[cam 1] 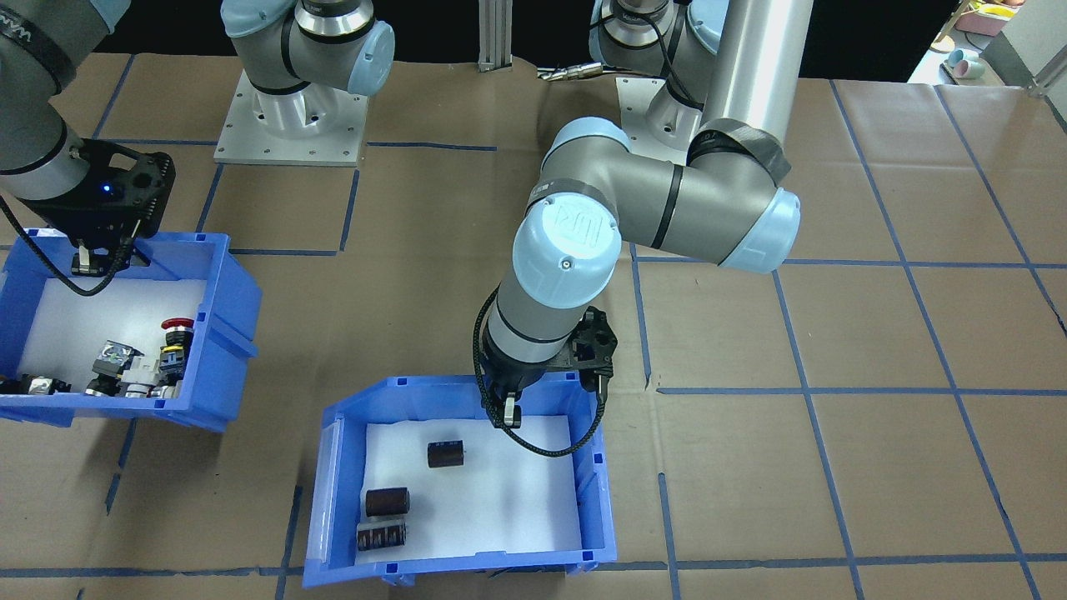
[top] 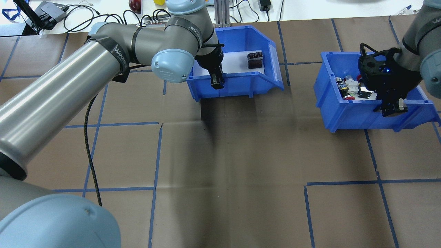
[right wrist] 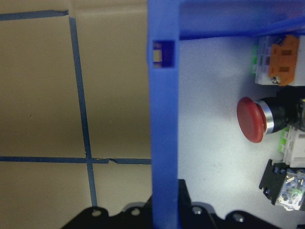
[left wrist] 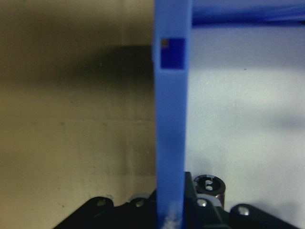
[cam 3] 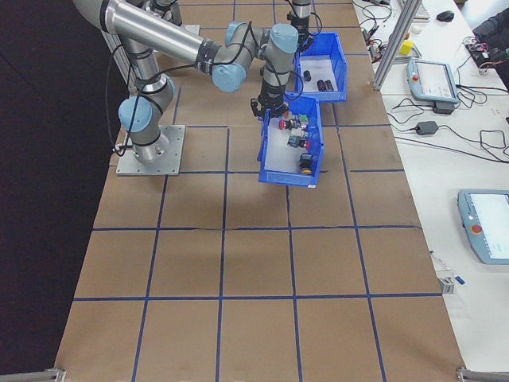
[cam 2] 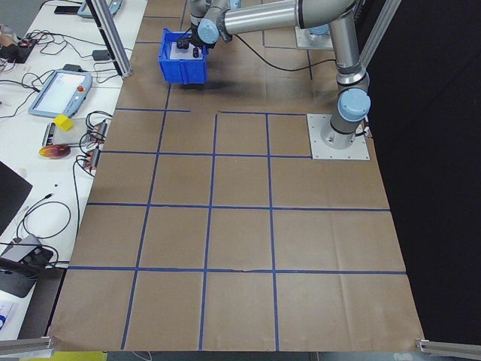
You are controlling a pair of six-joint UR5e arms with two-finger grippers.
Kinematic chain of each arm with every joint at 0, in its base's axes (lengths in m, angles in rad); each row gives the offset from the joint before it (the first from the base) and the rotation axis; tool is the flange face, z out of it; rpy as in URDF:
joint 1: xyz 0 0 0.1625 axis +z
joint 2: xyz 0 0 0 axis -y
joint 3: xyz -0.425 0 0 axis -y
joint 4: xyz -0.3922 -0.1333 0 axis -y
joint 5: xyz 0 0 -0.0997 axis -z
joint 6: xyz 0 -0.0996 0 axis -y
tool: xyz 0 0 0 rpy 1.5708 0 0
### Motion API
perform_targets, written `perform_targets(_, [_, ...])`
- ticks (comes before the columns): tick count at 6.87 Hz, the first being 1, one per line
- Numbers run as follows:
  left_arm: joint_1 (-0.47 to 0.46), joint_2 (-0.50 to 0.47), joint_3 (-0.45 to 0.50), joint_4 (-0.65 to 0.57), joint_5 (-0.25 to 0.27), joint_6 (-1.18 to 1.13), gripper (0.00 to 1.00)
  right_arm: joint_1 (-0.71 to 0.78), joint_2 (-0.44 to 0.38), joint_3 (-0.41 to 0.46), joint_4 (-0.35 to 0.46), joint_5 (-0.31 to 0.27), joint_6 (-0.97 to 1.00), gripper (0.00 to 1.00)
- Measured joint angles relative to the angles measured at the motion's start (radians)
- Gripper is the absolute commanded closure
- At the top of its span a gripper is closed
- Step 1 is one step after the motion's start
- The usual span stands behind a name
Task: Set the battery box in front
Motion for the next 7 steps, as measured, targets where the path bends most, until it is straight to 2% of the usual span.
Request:
perform_targets(2, [-0.004, -0.032, 0.012, 0.010, 0.001, 0.000, 0.87, -0.014, -0.017, 0.017, -0.012, 0.004, -0.019, 0.91])
perform_targets(3, [-0.004, -0.040, 0.015, 0.011, 0.000, -0.001, 0.62, -0.014, -0.026, 0.024, -0.013, 0.005, -0.019, 0.91])
perform_targets(4, [-0.003, -0.042, 0.016, 0.011, 0.000, -0.006, 0.02, -0.014, -0.043, 0.042, -0.013, 0.005, -0.016, 0.91])
perform_targets(7, [0.011, -0.030, -0.001, 0.046, 0.007, -0.103, 0.04, -0.005, -0.121, 0.123, -0.014, 0.011, -0.001, 0.91])
